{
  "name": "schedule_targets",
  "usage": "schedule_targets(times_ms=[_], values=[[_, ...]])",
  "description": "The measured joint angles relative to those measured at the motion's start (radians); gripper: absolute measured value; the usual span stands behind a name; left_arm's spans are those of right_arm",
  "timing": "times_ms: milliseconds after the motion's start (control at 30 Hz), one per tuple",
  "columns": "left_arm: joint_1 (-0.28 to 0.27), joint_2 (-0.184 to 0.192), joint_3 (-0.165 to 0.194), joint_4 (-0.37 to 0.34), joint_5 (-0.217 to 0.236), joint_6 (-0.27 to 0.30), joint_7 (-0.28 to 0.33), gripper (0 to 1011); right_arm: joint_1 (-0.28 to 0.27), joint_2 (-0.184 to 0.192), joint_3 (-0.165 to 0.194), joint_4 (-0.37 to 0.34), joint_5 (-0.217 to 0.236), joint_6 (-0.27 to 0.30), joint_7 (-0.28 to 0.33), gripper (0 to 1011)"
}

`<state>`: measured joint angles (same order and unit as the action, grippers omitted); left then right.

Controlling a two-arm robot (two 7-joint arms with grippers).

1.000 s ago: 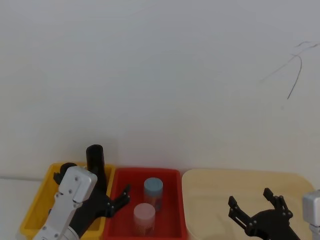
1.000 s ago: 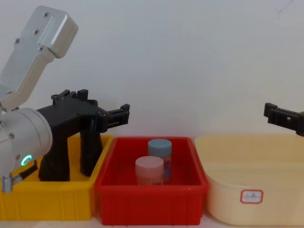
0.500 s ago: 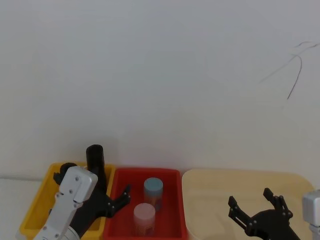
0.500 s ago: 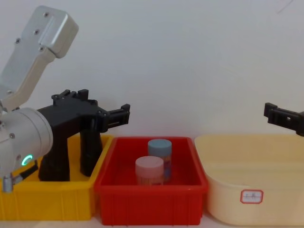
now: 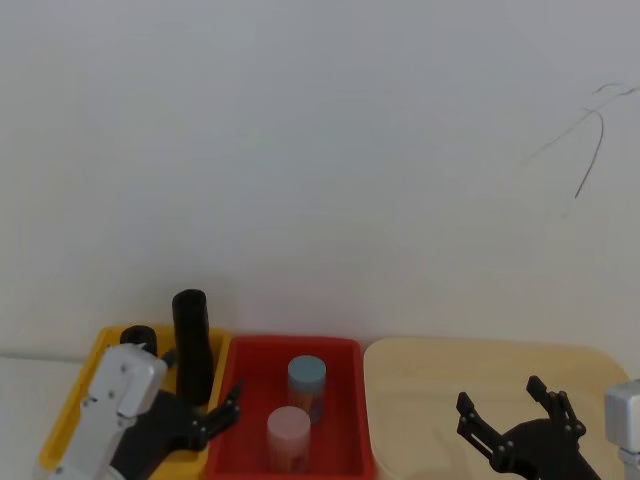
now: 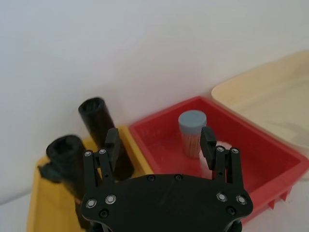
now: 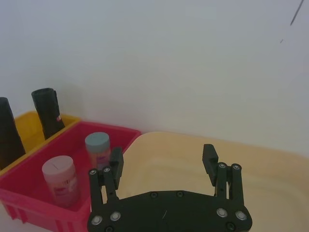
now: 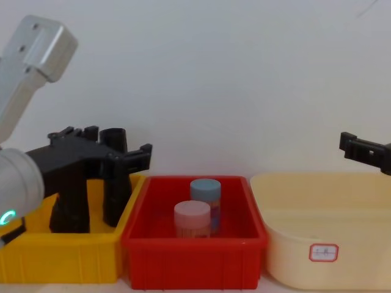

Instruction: Pick up the garbage bag with the one hand and transfer it to the other hand.

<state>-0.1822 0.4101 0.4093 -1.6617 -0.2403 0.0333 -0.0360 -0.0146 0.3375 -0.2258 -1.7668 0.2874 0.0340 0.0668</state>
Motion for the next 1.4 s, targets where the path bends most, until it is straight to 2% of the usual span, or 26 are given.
schedule_targets(times_ms=[300, 600, 633, 900, 1400], values=[[0.044, 0.040, -0.067, -0.015, -0.070, 0.029, -0.040, 1000, 0.000, 0.000, 0.000, 0.000, 0.000, 0.000, 0.000, 1001], [0.058, 0.059, -0.117, -0.008, -0.120, 0.057, -0.065, 1000, 0.000, 0.000, 0.000, 0.000, 0.000, 0.000, 0.000, 1001], [-0.031, -0.002, -0.146, 0.149, -0.118, 0.141, -0.058, 1000, 0.000, 0.000, 0.000, 0.000, 0.000, 0.000, 0.000, 1001], [-0.040, -0.008, -0.144, 0.159, -0.112, 0.141, -0.057, 1000, 0.000, 0.000, 0.000, 0.000, 0.000, 0.000, 0.000, 1001], [-0.140, -0.072, -0.122, 0.279, -0.065, 0.116, -0.016, 1000, 0.000, 0.000, 0.000, 0.000, 0.000, 0.000, 0.000, 1001]])
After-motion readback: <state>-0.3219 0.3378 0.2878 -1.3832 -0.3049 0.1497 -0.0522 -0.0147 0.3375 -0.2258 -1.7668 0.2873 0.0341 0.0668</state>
